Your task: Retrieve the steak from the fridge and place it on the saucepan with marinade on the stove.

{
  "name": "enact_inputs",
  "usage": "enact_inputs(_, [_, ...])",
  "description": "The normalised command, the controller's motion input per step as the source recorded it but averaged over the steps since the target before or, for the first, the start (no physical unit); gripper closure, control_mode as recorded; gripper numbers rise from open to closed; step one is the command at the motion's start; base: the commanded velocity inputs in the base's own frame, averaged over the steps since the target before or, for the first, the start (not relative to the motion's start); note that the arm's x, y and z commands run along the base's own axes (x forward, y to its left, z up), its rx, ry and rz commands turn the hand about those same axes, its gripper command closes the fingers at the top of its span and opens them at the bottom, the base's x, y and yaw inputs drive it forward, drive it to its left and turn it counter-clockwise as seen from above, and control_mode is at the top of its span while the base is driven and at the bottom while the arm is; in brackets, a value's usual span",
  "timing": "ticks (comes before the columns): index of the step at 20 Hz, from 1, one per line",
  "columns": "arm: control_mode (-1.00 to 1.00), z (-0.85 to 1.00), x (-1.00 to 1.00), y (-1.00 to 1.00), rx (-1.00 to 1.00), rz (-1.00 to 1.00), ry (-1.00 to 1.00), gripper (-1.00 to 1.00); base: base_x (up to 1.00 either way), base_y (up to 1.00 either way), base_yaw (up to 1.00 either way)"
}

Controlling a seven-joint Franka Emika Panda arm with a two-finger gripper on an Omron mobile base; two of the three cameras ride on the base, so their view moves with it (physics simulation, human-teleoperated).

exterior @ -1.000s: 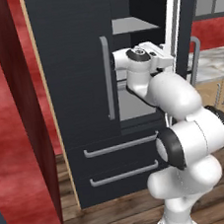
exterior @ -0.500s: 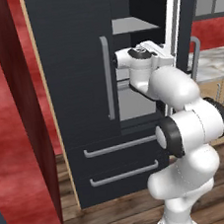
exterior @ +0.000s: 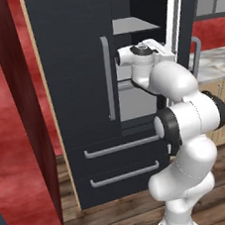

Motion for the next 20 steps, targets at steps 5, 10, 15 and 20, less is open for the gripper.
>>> enact_inputs(5, [-1.00, 0.00, 0.00, -0.36, 0.00, -0.01, 0.00, -1.00, 0.00, 0.00, 0.00])
enact_inputs(10, [-1.00, 0.00, 0.00, -0.37, 0.00, 0.00, 0.00, -1.00, 0.00, 0.00, 0.00])
enact_inputs(15, [-1.00, 0.00, 0.00, -0.40, 0.00, 0.00, 0.00, -1.00, 0.00, 0.00, 0.00])
enact_inputs(20, [-1.00, 0.00, 0.00, -0.47, 0.00, 0.00, 0.00, -1.00, 0.00, 0.00, 0.00])
